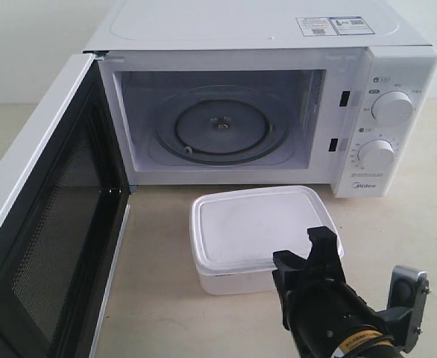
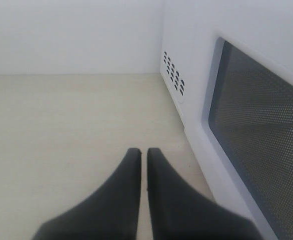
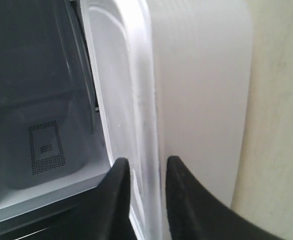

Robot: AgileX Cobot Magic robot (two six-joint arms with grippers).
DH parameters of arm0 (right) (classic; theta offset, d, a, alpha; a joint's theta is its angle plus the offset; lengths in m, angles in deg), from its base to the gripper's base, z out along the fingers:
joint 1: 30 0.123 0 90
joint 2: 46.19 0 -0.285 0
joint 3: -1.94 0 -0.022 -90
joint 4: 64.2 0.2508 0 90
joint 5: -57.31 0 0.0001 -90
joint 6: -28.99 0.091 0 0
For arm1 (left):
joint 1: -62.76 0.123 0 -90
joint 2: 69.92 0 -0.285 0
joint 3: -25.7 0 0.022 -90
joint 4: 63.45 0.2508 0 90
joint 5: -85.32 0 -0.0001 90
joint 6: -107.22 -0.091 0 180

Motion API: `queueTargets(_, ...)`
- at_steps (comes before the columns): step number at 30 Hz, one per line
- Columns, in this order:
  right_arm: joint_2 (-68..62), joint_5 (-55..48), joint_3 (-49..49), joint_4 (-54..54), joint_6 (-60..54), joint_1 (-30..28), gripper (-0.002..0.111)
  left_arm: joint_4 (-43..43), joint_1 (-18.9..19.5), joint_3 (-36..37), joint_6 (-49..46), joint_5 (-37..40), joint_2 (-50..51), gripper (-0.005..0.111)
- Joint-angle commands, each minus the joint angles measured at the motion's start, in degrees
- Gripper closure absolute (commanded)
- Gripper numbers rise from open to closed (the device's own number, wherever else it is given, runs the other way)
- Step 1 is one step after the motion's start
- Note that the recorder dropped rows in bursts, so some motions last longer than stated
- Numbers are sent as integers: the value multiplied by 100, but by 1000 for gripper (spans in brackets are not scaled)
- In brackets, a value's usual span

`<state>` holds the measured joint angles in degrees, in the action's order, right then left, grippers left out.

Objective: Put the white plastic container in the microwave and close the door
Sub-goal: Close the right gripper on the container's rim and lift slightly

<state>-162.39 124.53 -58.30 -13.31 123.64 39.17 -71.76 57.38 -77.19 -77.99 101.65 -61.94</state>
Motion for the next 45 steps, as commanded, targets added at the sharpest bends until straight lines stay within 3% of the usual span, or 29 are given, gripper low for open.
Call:
queueTargets(1, -20, 12, 153, 80, -112, 0, 88, 12, 14, 11, 49, -6, -20, 102)
queueTargets(21, -23, -287, 331, 389, -377, -9, 88, 12, 14, 11, 49, -6, -20, 102)
queueTargets(22, -23, -287, 331, 389, -377, -9, 89, 12, 14, 11, 49, -6, -20, 102)
queueTargets(24, -23, -287, 331, 389, -457, -9, 108, 12, 14, 11, 49, -6, -20, 102)
queueTargets(39, -23, 274, -287, -419, -665, -9, 108, 12, 14, 11, 49, -6, -20, 102)
queueTargets(45, -13, 274, -686, -920, 113, -9, 108, 12, 14, 11, 49, -6, -20, 102)
